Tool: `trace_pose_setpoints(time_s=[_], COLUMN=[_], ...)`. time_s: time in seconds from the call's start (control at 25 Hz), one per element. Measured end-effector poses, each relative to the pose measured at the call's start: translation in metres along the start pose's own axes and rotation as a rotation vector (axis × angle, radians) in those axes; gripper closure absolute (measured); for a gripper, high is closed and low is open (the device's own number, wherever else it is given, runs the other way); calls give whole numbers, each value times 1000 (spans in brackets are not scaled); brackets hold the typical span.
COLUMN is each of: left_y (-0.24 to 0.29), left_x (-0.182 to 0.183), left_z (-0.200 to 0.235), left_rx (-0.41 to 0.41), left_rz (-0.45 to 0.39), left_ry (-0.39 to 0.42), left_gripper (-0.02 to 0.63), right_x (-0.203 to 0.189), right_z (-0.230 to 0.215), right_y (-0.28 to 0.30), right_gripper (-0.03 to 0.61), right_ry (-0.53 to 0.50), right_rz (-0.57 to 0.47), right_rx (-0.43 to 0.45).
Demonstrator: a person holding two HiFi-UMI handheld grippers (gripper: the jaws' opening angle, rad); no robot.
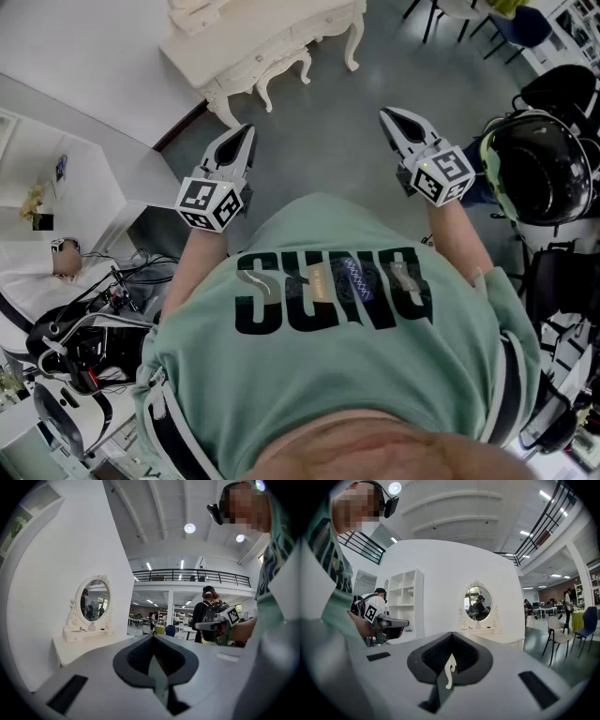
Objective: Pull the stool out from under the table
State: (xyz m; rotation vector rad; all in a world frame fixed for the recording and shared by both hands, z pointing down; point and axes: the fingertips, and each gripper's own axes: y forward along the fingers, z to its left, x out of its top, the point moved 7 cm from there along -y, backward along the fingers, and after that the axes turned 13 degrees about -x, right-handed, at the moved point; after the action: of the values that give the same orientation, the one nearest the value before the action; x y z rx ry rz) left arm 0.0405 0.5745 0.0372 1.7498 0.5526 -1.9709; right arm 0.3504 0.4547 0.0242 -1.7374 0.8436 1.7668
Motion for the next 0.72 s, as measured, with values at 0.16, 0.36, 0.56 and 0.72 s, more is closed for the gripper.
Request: trace_pose_setpoints(time_s=[0.16,0.36,0.56,0.72], left_y=[-1,2,5,10], left_x=[2,2,3,3], left_z=[-1,-2,-3,-7], left_rx=[-2,-5,-1,9], left_rz=[1,3,6,10], left_ry=[-1,0,1,1], left_gripper=[606,606,606,606], right_x=[2,1,1,-1], right_z=[1,-1,-7,-16], right_y=[-1,0,0,-2], right_gripper=[586,586,586,584], right_ry=[2,14,35,43], right_rz=[1,9,16,14], right_rx=[-1,-3,-12,-23])
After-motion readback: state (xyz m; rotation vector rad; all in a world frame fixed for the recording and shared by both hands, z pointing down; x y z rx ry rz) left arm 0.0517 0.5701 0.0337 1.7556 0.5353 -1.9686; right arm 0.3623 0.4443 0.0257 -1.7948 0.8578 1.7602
